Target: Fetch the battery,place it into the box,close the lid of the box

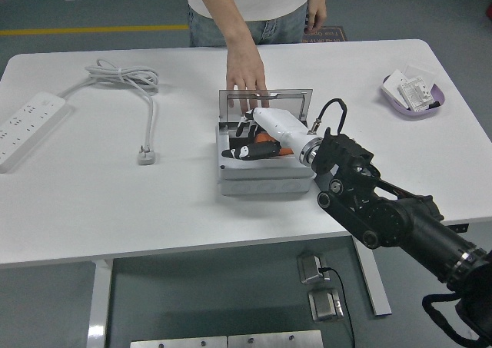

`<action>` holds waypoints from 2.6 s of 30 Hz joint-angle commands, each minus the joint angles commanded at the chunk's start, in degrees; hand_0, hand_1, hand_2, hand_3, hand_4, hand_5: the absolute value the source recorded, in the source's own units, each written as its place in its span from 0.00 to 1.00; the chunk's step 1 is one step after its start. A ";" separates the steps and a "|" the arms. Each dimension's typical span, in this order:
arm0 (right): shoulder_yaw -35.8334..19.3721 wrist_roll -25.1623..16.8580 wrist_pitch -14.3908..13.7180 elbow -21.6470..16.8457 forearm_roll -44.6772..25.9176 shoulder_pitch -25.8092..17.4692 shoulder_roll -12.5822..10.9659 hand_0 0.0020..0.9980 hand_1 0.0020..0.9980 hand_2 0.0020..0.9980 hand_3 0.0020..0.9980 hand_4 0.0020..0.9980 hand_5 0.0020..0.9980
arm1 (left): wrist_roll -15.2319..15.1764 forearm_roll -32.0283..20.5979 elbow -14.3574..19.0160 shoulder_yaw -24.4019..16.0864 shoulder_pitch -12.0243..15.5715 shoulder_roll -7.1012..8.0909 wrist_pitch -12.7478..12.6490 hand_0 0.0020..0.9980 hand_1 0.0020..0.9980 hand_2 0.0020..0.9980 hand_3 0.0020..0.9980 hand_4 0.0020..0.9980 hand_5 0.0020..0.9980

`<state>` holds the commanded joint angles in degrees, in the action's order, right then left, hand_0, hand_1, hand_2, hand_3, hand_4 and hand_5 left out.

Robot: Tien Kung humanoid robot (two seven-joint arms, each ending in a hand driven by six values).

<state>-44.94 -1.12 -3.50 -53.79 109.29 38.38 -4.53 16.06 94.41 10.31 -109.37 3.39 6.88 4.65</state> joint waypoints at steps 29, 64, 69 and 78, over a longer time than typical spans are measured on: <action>-8.11 13.12 15.32 -17.61 -14.38 4.32 -6.26 0.56 0.48 0.56 0.68 1.00 0.73 | -0.02 -0.15 0.00 -0.30 0.20 -0.04 0.09 0.66 0.72 0.67 0.66 0.74 0.23; -3.65 8.59 10.47 -5.16 -17.70 6.86 -8.63 0.62 0.69 0.71 0.88 1.00 0.77 | -0.21 -0.53 0.00 0.16 -0.44 -0.13 0.47 0.65 0.72 0.67 0.66 0.74 0.23; -2.60 8.80 10.33 -7.18 -17.61 5.35 -9.24 0.61 0.67 0.70 0.87 1.00 0.77 | -0.39 -0.71 0.00 0.24 -0.41 -0.23 0.49 0.65 0.71 0.67 0.66 0.74 0.24; -2.08 9.53 10.46 -11.10 -16.57 3.31 -10.12 0.58 0.65 0.69 0.87 1.00 0.77 | -0.46 -0.86 0.00 0.28 -0.20 -0.31 0.43 0.65 0.71 0.67 0.66 0.74 0.24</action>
<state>-47.03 8.42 6.96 -64.90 92.72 41.69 -14.64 15.60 93.55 10.31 -109.09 3.19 6.57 5.08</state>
